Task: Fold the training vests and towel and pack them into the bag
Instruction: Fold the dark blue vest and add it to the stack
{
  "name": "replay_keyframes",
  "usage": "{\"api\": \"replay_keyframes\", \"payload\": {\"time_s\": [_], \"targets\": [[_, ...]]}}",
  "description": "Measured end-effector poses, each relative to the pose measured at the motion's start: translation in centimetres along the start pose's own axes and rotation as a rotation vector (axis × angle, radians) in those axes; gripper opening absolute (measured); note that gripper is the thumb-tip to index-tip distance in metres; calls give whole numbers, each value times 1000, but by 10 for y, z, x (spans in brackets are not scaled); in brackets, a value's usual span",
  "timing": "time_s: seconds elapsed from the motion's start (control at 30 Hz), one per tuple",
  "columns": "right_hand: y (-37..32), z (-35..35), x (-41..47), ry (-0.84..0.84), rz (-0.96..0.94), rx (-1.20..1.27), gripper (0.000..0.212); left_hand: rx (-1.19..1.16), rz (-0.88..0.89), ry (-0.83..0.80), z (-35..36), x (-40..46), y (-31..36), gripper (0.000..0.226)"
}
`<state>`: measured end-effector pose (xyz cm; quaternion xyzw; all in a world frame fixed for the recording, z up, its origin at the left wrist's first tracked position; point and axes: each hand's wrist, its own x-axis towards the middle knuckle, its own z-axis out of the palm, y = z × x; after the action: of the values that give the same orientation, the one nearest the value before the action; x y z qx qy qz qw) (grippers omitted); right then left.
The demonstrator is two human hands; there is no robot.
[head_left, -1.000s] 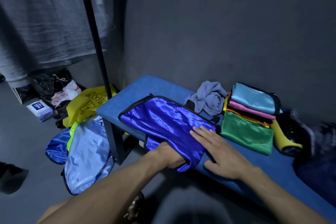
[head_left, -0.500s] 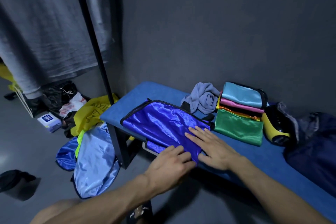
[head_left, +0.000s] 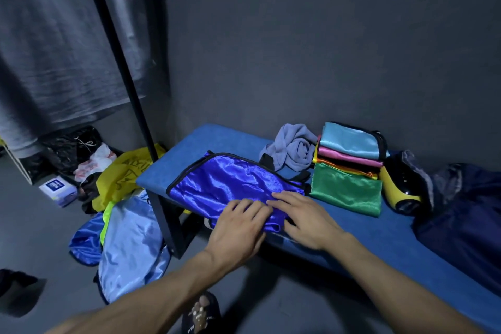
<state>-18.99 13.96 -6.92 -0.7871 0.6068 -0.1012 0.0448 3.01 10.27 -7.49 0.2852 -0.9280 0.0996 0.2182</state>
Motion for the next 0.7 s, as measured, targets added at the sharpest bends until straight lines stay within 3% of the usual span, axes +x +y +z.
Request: {"api": "replay_keyframes", "payload": {"time_s": [0.07,0.17,0.27,0.37,0.43,0.5,0.57,0.7], "targets": [[3,0,2,65,-15,31,60,-125,-77,52,-11,5,-2,30],[14,-6,3,256,-14,80,25,-398,-214,82,-39,15,-12,29],[17,-33,-2,396,83,244,3,-566,-251,126,-78,30,-32,16],[7,-88,-6,404,200,595,13,-640,-241,192,-125,54,-47,13],[-7,-133,-12,474,155,739,23,-689,-225,241,-157,70,-50,14],[-24,-177,-22,464,107,857,16,-790,-207,288,-185,81,-50,13],[-35,-211,-37,369,70,937,11,-920,-235,326,-207,83,-47,12],[-44,-251,-62,148,74,934,22,-1165,-303,346,-227,81,-40,10]]}}
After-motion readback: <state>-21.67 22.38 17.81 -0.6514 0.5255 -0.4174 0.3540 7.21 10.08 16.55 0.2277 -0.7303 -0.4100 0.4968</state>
